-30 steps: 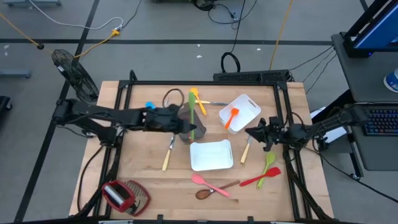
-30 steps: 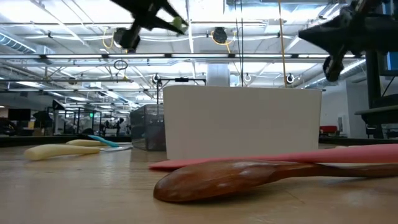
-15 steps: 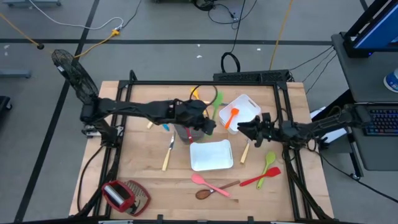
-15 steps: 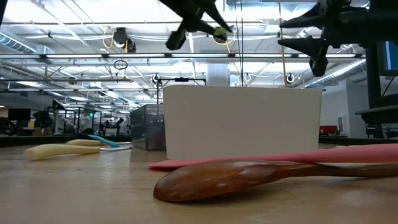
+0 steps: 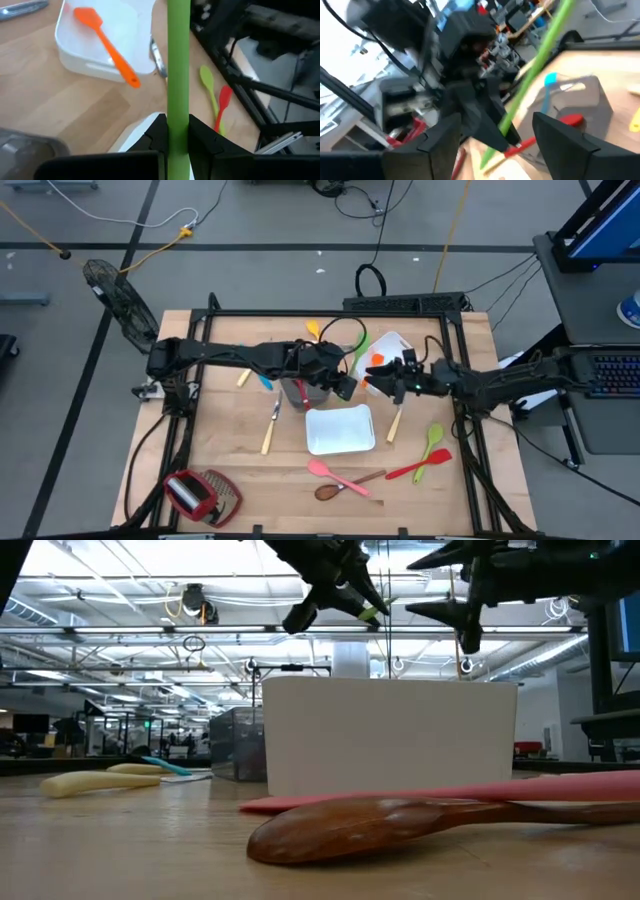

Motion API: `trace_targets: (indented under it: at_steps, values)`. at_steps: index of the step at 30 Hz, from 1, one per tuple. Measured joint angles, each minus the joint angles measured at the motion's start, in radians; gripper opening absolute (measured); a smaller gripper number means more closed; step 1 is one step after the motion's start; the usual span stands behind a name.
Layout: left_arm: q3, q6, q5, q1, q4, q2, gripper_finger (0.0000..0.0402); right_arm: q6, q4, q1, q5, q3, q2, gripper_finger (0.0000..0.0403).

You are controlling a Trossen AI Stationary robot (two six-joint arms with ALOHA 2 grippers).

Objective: Pick & Place Kitchen Items
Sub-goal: Put the green spatula into the top white bin

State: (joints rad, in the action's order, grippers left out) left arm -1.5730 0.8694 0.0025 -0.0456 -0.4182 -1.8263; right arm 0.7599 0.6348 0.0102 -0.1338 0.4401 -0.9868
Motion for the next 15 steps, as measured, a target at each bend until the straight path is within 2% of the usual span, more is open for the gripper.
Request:
trace_targets:
  at_steps: [9, 15]
  values:
    - [-0.001, 0.000, -0.025, -0.005, -0.032, 0.000, 0.0034, 0.074, 0.001, 0.062, 0.087, 0.069, -0.150, 0.0258]
    - [0.000, -0.001, -0.030, -0.013, -0.031, 0.000, 0.0034, 0.053, 0.008, 0.062, 0.087, 0.123, -0.215, 0.0254]
